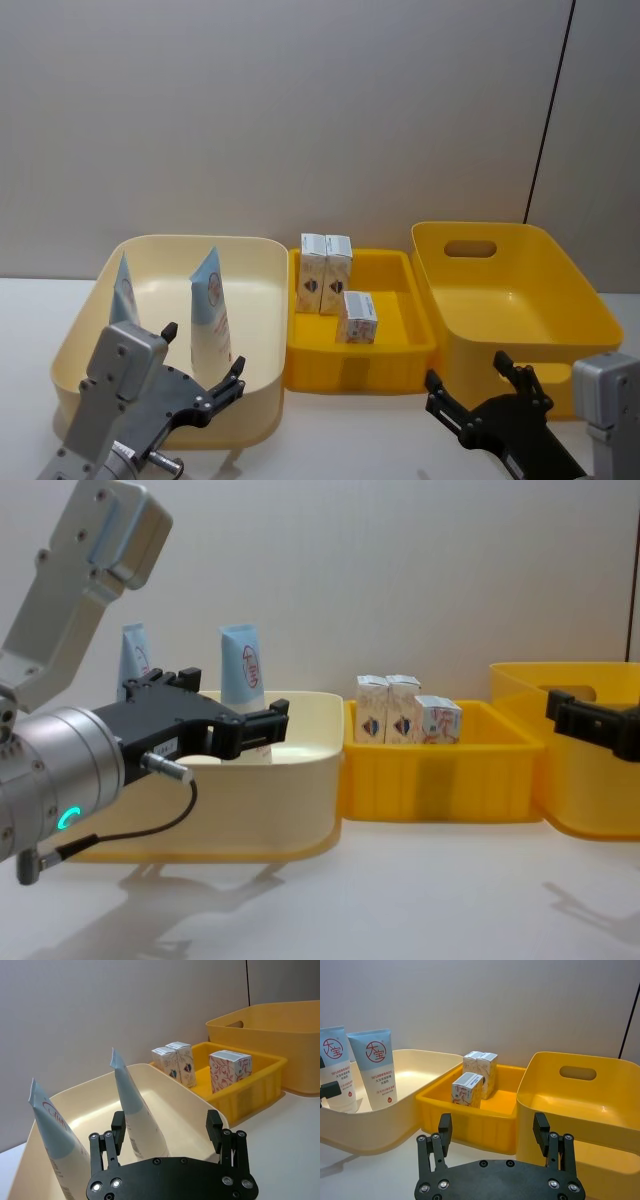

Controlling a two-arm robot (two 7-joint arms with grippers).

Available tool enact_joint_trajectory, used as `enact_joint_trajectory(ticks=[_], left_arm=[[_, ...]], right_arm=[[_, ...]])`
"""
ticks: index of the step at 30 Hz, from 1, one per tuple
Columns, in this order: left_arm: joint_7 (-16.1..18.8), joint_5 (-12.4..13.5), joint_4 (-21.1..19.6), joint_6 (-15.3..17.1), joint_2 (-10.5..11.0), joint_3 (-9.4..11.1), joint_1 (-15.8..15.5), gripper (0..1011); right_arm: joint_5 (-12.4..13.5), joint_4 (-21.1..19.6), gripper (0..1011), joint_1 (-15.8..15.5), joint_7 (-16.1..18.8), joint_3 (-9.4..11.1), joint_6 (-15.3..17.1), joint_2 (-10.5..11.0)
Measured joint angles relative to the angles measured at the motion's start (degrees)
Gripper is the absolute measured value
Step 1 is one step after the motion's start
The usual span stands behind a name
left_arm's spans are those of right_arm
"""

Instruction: Bimanual collaborative sorting of washing and personal care products

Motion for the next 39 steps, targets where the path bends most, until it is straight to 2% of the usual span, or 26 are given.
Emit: enact_joint_trajectory(ticks=[39], left_arm=[[0.0, 0.0, 0.0, 0.0, 0.0, 0.0, 0.0, 1003]], right_arm=[[0.0, 0.0, 1004, 0.0, 0.0, 0.0, 0.0, 0.0]])
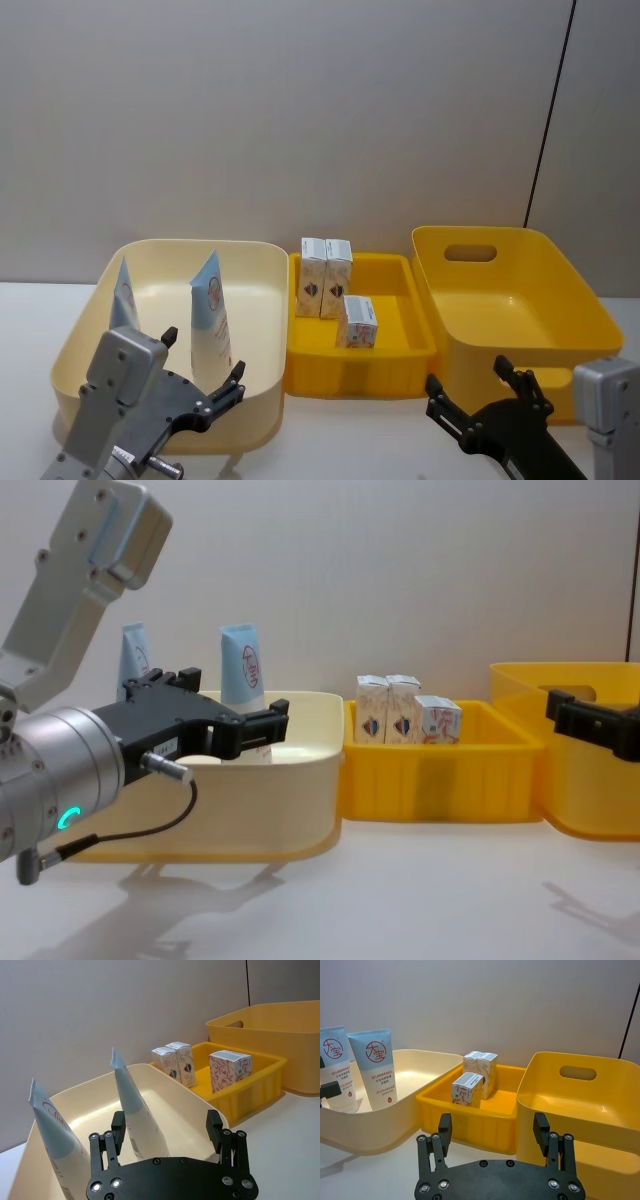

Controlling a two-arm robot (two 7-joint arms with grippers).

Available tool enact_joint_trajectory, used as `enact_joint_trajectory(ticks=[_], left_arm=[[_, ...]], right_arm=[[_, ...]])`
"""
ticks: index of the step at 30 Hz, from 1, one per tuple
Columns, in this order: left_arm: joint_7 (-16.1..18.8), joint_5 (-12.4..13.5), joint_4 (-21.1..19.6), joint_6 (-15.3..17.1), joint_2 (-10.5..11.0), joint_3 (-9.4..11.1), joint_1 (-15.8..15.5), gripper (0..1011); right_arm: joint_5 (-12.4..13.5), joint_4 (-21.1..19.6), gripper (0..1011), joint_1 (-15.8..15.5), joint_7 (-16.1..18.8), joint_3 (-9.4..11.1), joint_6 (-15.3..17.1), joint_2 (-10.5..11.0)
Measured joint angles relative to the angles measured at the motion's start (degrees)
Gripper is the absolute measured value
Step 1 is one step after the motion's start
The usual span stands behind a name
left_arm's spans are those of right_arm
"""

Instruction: Bimanual collaborative sorting of washing and personal care products

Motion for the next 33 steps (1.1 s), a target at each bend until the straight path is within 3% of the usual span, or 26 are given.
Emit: enact_joint_trajectory(ticks=[33], left_arm=[[0.0, 0.0, 0.0, 0.0, 0.0, 0.0, 0.0, 1003]], right_arm=[[0.0, 0.0, 1004, 0.0, 0.0, 0.0, 0.0, 0.0]])
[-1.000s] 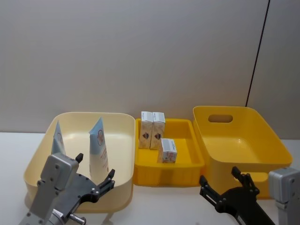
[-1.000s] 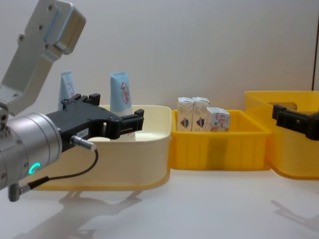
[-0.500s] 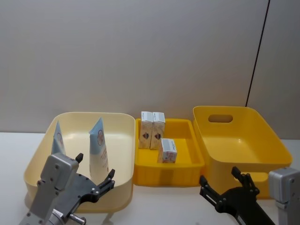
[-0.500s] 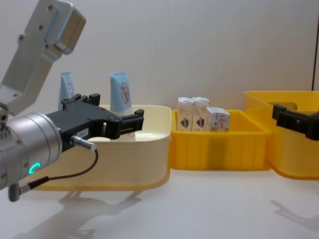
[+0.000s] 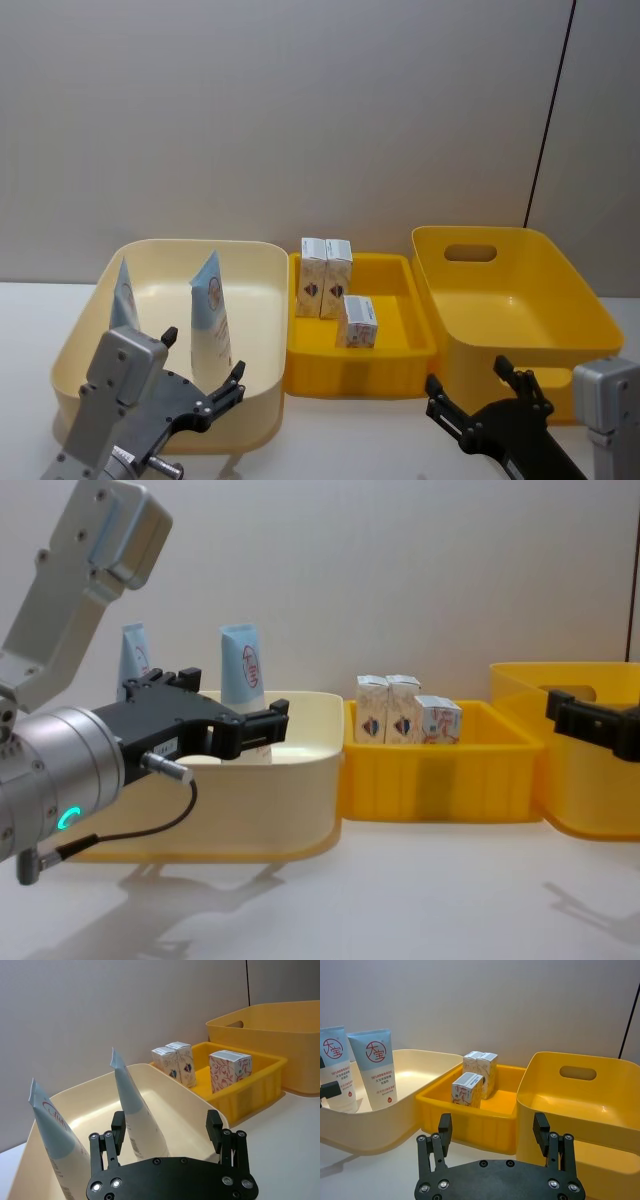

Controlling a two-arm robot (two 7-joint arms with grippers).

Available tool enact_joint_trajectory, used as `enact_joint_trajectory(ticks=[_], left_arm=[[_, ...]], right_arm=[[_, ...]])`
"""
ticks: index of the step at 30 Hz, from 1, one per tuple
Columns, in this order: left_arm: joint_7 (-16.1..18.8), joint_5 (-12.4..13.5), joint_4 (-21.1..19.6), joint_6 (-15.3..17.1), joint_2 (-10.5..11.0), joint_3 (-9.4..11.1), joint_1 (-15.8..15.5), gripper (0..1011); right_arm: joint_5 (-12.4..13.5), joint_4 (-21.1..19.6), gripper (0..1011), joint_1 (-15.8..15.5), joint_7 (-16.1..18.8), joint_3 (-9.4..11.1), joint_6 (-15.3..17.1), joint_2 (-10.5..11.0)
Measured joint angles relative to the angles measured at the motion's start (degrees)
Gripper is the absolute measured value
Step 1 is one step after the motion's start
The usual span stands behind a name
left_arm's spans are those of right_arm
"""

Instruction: Bimanual collaborative sorting of washing and personal care products

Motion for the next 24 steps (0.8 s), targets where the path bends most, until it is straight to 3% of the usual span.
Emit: enact_joint_trajectory(ticks=[24], left_arm=[[0.0, 0.0, 0.0, 0.0, 0.0, 0.0, 0.0, 1002]], right_arm=[[0.0, 0.0, 1005, 0.0, 0.0, 0.0, 0.0, 0.0]])
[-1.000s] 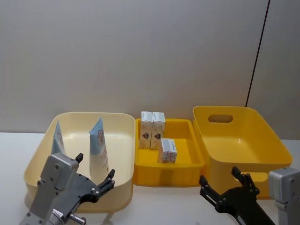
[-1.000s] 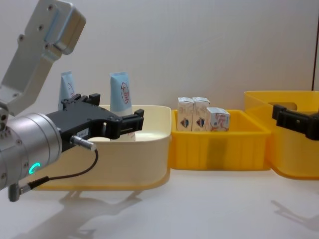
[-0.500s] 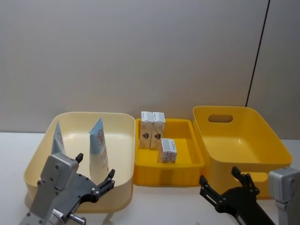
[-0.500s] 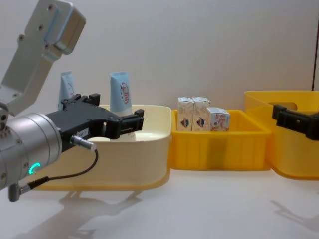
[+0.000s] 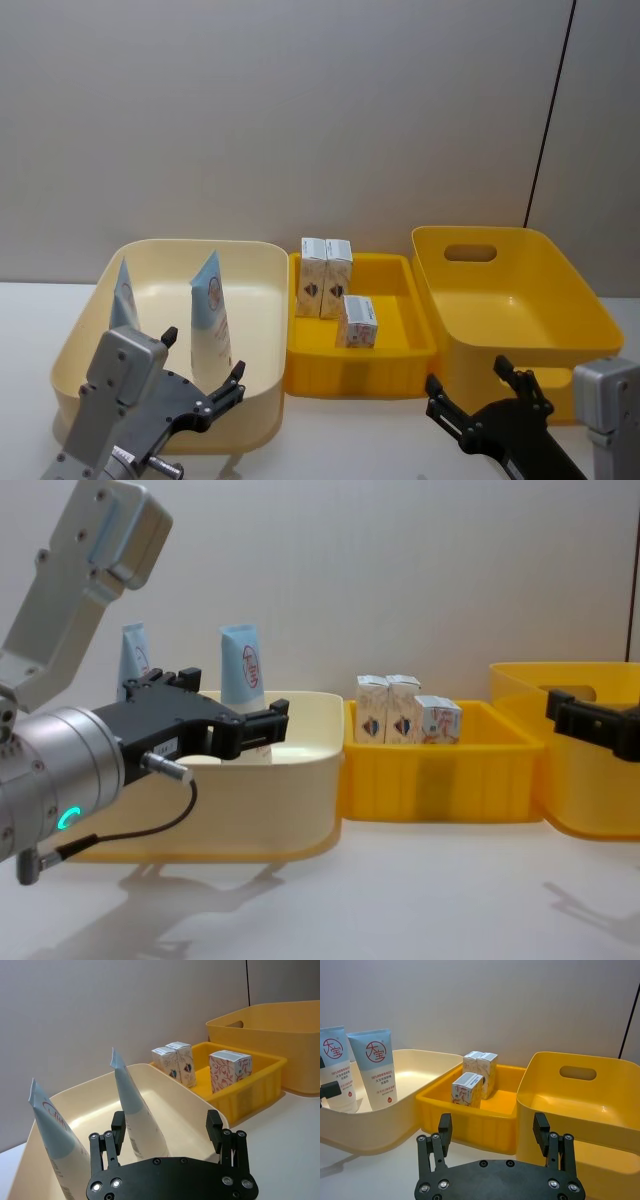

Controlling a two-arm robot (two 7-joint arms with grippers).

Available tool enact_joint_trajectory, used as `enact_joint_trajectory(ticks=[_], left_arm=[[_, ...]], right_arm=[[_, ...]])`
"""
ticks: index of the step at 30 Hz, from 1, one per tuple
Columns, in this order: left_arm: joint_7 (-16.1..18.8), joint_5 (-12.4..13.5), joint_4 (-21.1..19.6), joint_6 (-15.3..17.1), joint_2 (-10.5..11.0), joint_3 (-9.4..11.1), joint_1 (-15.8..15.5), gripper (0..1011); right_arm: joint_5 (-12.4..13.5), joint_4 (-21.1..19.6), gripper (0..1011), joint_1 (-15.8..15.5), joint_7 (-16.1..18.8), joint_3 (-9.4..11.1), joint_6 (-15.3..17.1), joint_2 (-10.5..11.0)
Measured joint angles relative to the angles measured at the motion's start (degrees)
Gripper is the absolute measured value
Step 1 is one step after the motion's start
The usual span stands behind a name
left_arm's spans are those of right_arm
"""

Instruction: Bimanual collaborative sorting of washing and personal care products

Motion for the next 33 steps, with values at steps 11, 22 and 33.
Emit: enact_joint_trajectory(ticks=[11, 22, 33], left_arm=[[0.0, 0.0, 0.0, 0.0, 0.0, 0.0, 0.0, 1003], [0.0, 0.0, 0.0, 0.0, 0.0, 0.0, 0.0, 1003], [0.0, 0.0, 0.0, 0.0, 0.0, 0.0, 0.0, 1003]], right_arm=[[0.6, 0.0, 1004, 1.0, 0.6, -0.3, 2.3, -0.3], [3.9, -0.2, 1005, 8.6, 1.6, -1.8, 15.4, -3.3], [4.9, 3.0, 1004, 17.7, -2.0, -2.8, 27.2, -8.3]])
